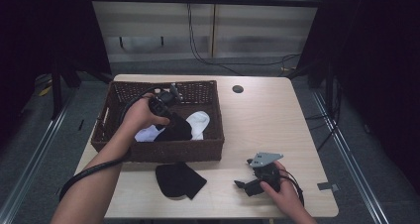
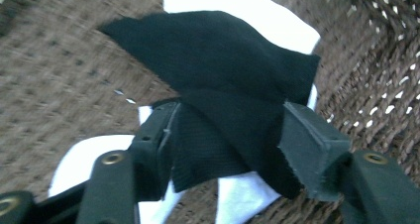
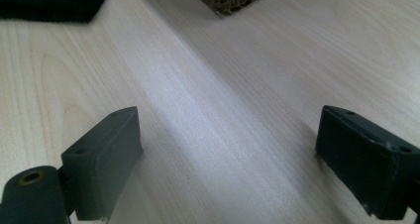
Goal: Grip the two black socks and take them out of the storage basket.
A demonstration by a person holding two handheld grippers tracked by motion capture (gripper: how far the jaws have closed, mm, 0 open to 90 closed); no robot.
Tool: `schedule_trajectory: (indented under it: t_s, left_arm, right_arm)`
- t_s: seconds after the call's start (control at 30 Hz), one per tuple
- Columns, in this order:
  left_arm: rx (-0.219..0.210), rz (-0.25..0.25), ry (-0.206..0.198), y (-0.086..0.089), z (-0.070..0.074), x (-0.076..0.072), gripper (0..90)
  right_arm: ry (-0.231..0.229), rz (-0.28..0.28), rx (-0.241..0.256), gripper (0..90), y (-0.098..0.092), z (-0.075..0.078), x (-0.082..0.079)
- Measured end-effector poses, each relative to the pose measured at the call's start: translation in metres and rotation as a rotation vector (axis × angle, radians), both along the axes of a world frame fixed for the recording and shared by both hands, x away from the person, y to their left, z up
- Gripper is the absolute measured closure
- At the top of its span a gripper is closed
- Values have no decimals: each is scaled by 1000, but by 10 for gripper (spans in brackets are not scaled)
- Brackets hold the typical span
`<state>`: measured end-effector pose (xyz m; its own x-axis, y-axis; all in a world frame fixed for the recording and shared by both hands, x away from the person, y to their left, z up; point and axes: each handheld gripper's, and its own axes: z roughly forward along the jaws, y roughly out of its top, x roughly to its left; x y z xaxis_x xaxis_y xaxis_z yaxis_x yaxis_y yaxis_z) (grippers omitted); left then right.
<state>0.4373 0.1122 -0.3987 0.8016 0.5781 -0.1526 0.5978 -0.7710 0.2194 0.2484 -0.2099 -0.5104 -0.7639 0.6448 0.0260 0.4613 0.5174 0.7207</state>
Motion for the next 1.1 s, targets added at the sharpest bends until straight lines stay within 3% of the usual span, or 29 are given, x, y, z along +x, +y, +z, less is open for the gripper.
schedule_trajectory:
  t_s: [0.13, 0.2, 0.27, 0.33, 0.43, 0.53, 1.0, 1.1]
  left_arm:
    - [12, -7, 69, -5, -18, -4, 325]
    - [21, -7, 83, -7, -24, -6, 322]
    - [43, -19, 106, -8, -28, -7, 416]
    - [68, -39, 130, -9, -32, -9, 573]
    - [79, -31, 168, -10, -31, -9, 803]
    - [65, -10, 163, -7, -19, -6, 865]
    - [-39, 1, 46, 10, 66, -4, 866]
    - [-48, -1, 36, 11, 80, -5, 866]
  right_arm:
    - [0, 0, 0, 98, 0, 0, 0]
    - [1, -1, 0, 98, 0, 0, 0]
    - [1, -1, 0, 98, 0, 0, 0]
    - [1, -1, 0, 98, 0, 0, 0]
    - [1, -1, 0, 98, 0, 0, 0]
    - [1, -1, 0, 98, 0, 0, 0]
    - [-1, 0, 0, 97, 0, 0, 0]
    - [0, 1, -2, 98, 0, 0, 0]
